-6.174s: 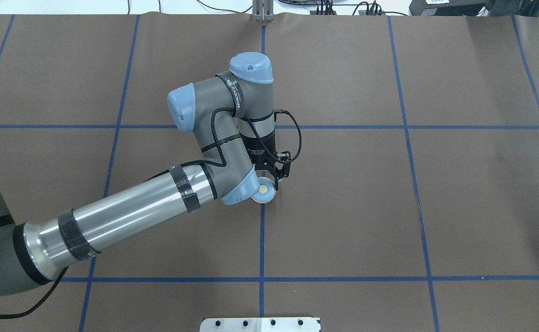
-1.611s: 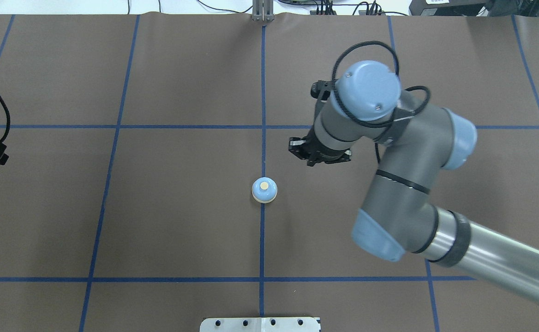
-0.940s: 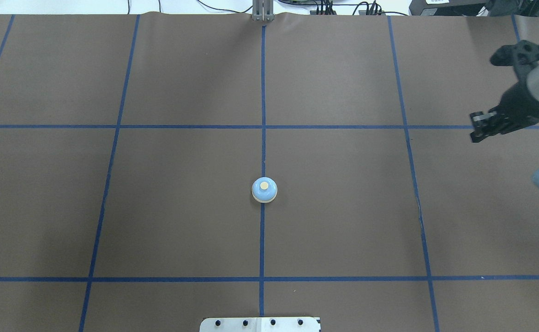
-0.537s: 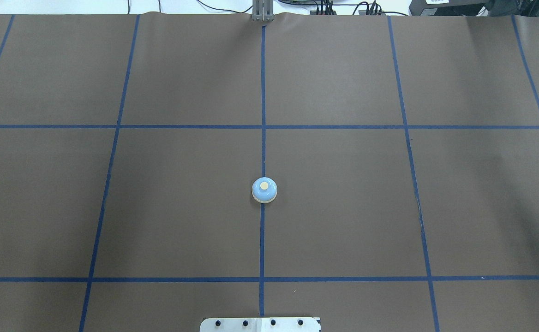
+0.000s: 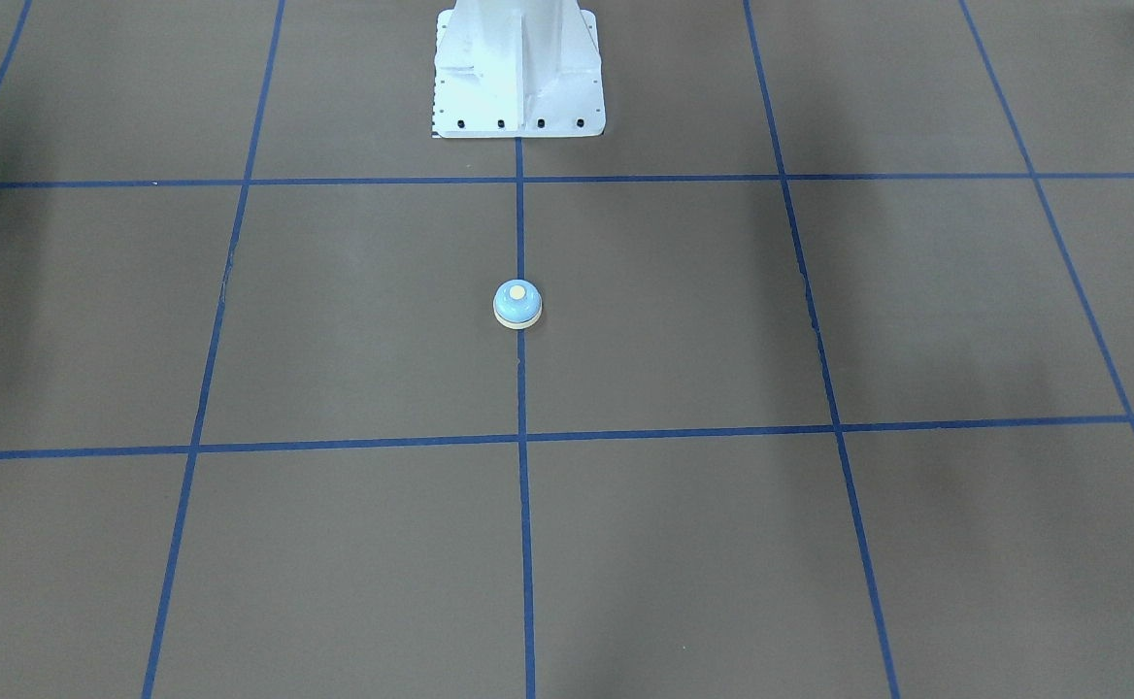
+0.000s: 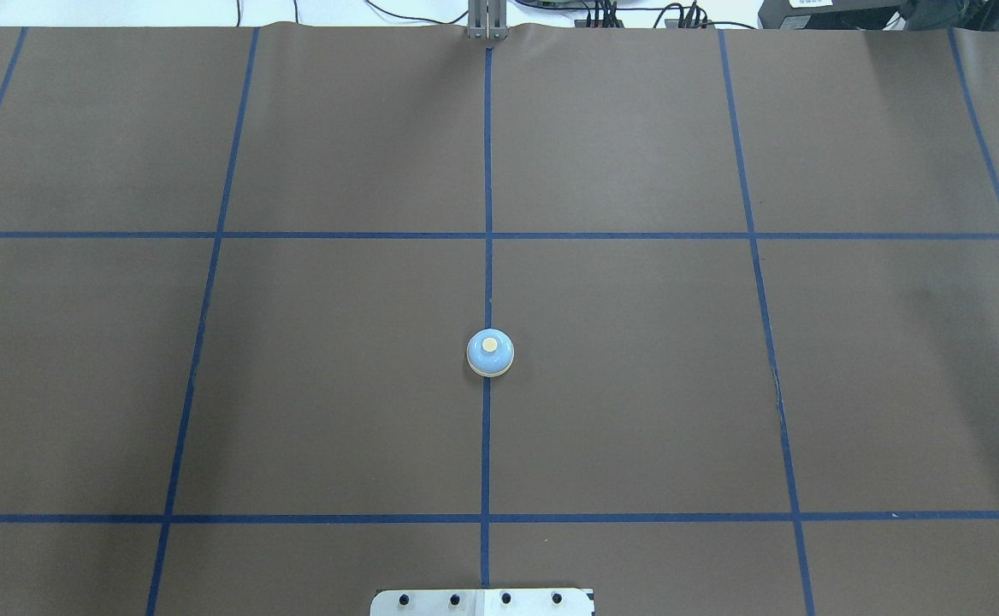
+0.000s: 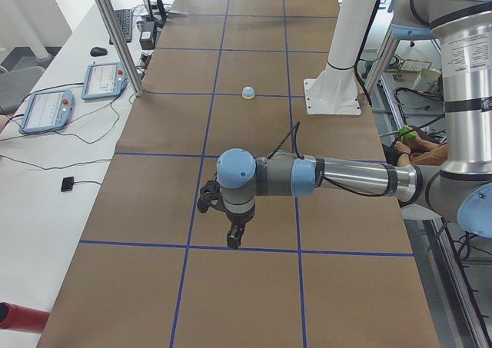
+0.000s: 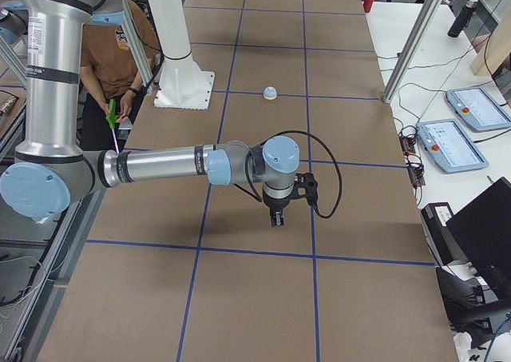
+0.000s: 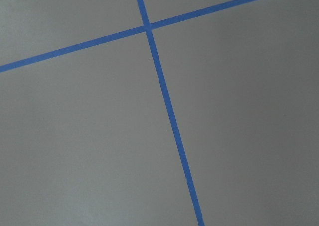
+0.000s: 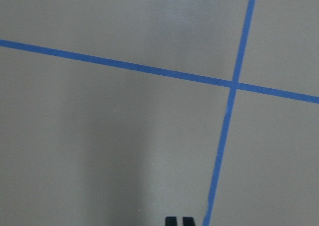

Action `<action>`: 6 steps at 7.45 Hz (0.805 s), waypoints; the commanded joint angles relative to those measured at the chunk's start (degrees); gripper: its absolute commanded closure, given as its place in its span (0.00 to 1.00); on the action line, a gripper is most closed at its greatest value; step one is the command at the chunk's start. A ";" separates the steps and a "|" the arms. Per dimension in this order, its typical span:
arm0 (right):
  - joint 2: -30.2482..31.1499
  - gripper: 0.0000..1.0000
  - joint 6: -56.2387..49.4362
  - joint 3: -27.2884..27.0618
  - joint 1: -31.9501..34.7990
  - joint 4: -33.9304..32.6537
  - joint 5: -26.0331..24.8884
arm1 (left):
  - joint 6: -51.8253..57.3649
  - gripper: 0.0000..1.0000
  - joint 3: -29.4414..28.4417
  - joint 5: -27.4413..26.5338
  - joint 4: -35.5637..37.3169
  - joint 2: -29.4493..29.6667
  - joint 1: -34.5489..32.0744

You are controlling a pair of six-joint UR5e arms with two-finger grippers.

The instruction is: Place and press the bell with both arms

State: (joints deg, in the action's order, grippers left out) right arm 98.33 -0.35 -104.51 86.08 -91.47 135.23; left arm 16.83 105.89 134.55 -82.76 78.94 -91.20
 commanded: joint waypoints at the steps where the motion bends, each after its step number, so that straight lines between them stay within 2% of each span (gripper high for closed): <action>1: 1.17 0.00 -0.18 -0.34 1.37 0.24 0.29 | -0.66 0.01 -0.42 -0.08 0.31 -0.37 -0.99; 2: 1.25 0.00 -0.09 -0.52 1.55 0.24 0.29 | -5.71 0.00 -0.77 0.01 0.05 -0.37 -1.09; 6: 2.31 0.00 -0.09 -2.10 2.43 1.82 -0.06 | -8.12 0.00 -1.82 3.25 -2.23 -2.21 -1.09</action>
State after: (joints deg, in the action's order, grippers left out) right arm 100.17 -0.40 -106.23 88.31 -90.06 135.33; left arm 9.56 104.87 136.40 -84.40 76.89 -92.28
